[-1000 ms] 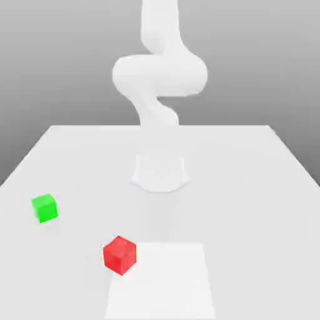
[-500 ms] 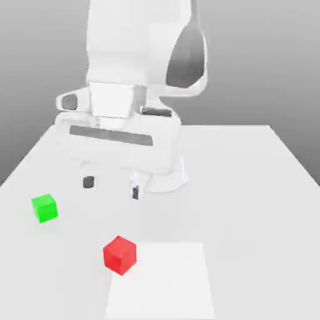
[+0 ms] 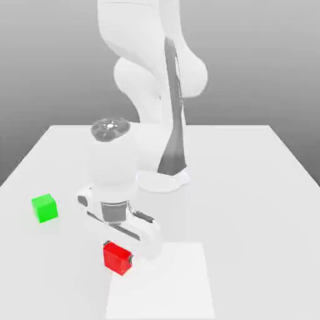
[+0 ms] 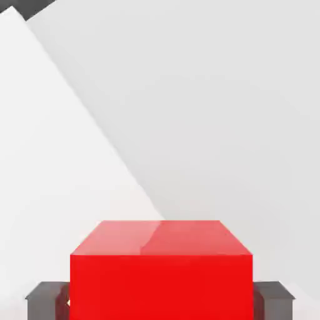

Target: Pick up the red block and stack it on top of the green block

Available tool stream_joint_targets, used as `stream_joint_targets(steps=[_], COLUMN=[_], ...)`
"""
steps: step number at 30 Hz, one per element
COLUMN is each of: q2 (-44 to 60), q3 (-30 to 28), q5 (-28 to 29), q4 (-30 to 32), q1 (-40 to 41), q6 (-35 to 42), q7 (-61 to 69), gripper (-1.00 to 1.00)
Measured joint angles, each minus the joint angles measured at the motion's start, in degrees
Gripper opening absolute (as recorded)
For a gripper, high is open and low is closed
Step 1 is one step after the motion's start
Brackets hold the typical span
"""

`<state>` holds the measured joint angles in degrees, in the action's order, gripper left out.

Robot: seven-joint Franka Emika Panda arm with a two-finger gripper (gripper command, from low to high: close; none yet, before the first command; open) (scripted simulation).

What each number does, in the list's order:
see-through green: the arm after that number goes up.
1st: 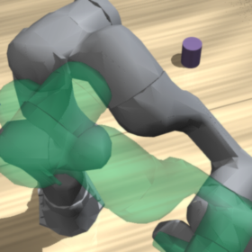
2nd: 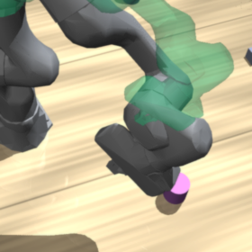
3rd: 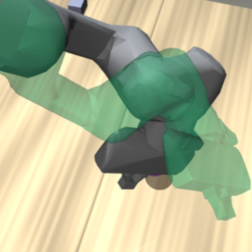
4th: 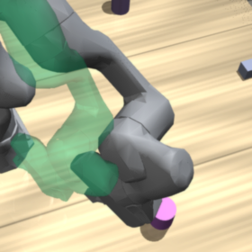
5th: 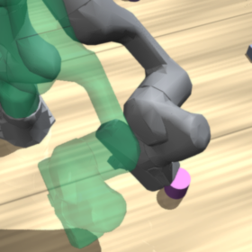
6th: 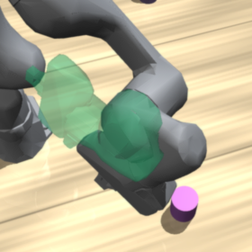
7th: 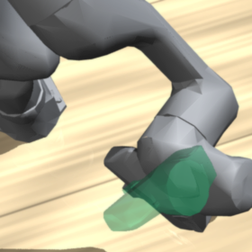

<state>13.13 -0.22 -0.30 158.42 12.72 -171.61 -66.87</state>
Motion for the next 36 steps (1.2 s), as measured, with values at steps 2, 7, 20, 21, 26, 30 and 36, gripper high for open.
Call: stream_joint_targets(steps=[2,7,20,21,26,30,36], q2=[0.76,-6.85,-19.28,-19.87,-22.69,-24.46,-18.66], q3=[0.05,0.17,-11.76,-13.08,-20.04,-25.65,-28.78], q5=[0.08,0.04,7.48,8.01,10.34,11.22,-1.95], q4=[-0.10,0.98,3.49,3.65,4.48,5.11,4.58], q1=[0.06,0.18,12.71,13.74,18.93,22.42,17.92], q6=[-0.67,5.82,15.31,15.69,17.52,18.75,16.10], q7=[-0.05,-0.07,21.46,23.83,35.95,45.83,57.35], gripper=[-1.00,-1.00,-1.00,-1.00,-1.00,-1.00,-1.00])
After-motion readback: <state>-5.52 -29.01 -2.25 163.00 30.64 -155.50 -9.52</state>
